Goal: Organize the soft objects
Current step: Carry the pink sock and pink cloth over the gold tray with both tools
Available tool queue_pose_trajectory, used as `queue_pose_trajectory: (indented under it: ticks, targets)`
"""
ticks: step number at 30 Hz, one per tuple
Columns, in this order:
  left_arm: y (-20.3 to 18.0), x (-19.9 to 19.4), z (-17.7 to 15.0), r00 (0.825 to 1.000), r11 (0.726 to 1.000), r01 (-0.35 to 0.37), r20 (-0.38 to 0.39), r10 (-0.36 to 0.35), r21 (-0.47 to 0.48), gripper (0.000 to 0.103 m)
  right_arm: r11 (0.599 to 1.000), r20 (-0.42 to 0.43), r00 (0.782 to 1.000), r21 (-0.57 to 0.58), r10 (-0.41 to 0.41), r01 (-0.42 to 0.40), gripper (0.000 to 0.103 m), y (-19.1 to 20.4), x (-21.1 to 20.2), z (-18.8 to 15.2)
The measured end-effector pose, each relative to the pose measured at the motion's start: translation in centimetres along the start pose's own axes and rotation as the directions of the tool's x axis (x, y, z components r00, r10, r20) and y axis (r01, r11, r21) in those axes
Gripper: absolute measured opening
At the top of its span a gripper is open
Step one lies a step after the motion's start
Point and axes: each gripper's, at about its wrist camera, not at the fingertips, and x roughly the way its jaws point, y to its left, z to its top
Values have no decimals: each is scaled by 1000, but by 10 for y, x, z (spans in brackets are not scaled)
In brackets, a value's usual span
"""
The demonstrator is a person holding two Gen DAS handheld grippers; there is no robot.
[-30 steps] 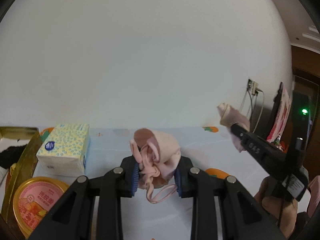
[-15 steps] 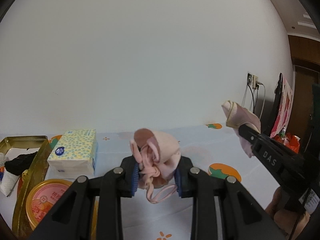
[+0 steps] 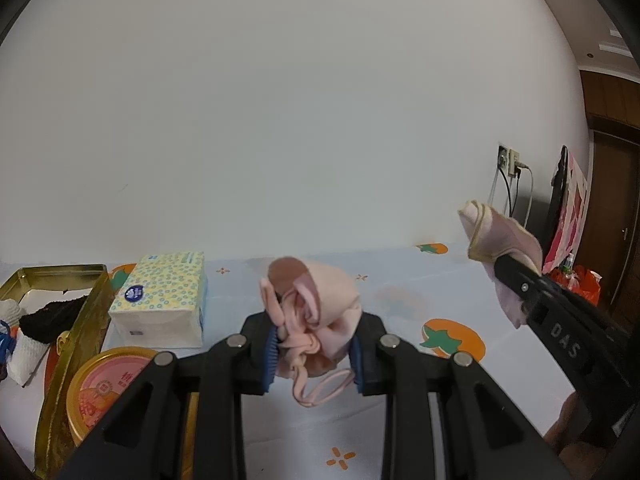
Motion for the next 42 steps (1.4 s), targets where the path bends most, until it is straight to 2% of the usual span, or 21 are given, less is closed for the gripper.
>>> queue_pose_trajectory:
  ticks: [10, 24, 42]
  targets:
    - [2, -8, -2, 1000, 1000, 7, 3, -7, 5, 27, 999, 51, 999, -37, -12, 14, 14, 15, -17, -3]
    - [8, -22, -4, 1000, 1000, 13, 4, -13, 15, 27, 999, 64, 997, -20, -41, 42, 14, 22, -24, -4]
    - [34, -47, -8, 1000, 999, 8, 29, -9, 46, 27, 999, 59, 998, -36, 17, -15, 15, 74, -37, -15]
